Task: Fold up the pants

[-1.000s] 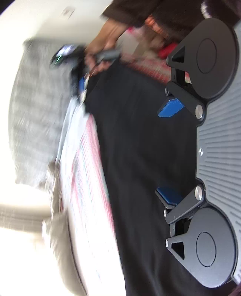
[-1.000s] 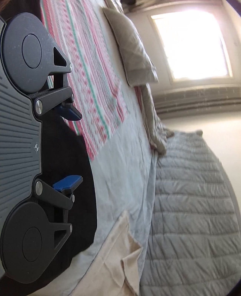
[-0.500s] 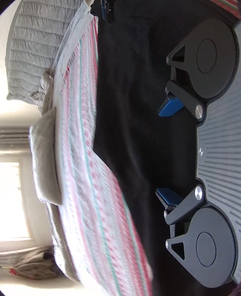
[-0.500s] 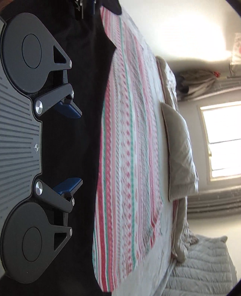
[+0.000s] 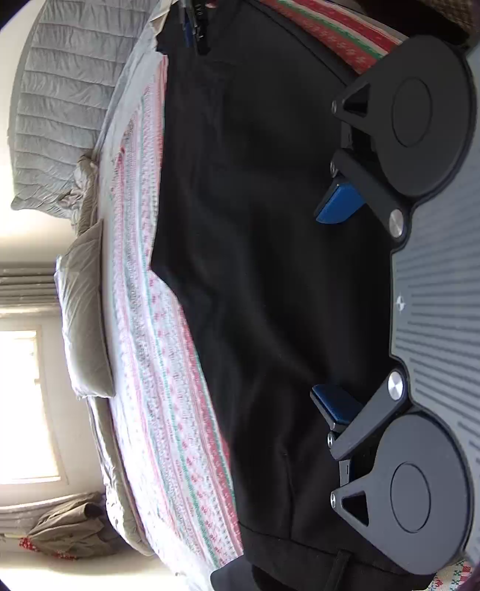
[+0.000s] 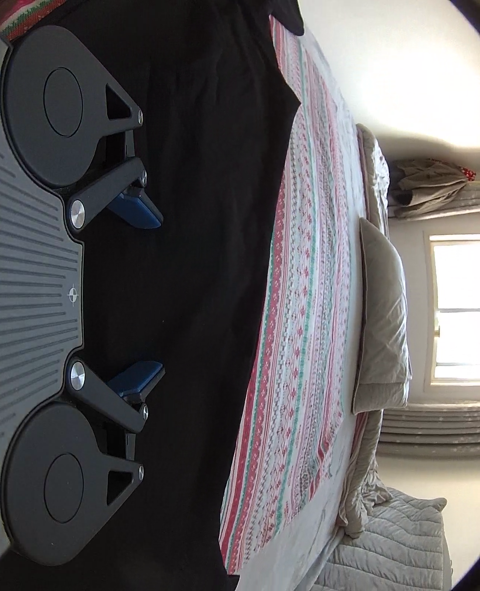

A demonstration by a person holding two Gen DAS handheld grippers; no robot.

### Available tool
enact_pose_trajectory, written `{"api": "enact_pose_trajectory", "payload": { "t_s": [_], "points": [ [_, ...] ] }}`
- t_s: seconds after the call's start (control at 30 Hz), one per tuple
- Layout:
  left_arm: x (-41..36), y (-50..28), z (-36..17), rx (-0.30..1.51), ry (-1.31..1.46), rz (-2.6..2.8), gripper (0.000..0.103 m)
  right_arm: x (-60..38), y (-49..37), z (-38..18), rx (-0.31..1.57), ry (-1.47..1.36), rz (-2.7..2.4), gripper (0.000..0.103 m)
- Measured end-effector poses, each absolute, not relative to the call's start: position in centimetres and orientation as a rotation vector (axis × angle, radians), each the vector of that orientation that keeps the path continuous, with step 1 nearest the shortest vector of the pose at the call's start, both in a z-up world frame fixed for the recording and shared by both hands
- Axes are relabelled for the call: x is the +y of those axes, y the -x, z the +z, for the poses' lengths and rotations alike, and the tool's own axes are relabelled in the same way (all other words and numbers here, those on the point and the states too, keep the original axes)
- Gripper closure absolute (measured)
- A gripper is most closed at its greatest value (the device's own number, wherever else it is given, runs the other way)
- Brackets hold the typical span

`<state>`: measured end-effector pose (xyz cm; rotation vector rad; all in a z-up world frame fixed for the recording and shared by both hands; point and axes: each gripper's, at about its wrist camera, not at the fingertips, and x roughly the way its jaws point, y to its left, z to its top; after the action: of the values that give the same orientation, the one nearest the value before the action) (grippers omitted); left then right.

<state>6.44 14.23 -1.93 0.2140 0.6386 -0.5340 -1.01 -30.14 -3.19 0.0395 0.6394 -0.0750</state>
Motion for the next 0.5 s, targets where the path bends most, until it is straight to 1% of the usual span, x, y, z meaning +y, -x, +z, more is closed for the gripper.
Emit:
{"api": "enact_pose_trajectory", "payload": {
  "t_s": [0.1, 0.2, 0.27, 0.33, 0.43, 0.5],
  "points": [
    [13.1, -6.1, -0.9, 0.584, -0.168, -0.577, 0.0, -30.1, 1.7, -2.6, 0.63, -0.043, -0.093, 0.021],
    [11.8, -5.8, -0.7, 0.579, -0.151, -0.648, 0.0, -29.8, 2.0, -2.5, 0.633, -0.031, -0.084, 0.02],
    [10.6, -5.7, -1.0, 0.593, -0.183, -0.672, 0.0, -29.7, 2.0, -2.9, 0.654, -0.011, -0.088, 0.02],
    [9.3, -5.5, -1.4, 0.617, -0.234, -0.69, 0.0, -29.8, 2.3, -3.3, 0.665, 0.014, -0.089, 0.016],
    [7.7, -5.4, -2.5, 0.691, -0.327, -0.697, 0.0, -30.6, 2.8, -3.5, 0.672, 0.025, -0.084, 0.015],
    [7.1, -5.3, -2.9, 0.688, -0.366, -0.69, 0.0, -31.4, 3.4, -3.5, 0.688, 0.024, -0.091, 0.013]
  ]
}}
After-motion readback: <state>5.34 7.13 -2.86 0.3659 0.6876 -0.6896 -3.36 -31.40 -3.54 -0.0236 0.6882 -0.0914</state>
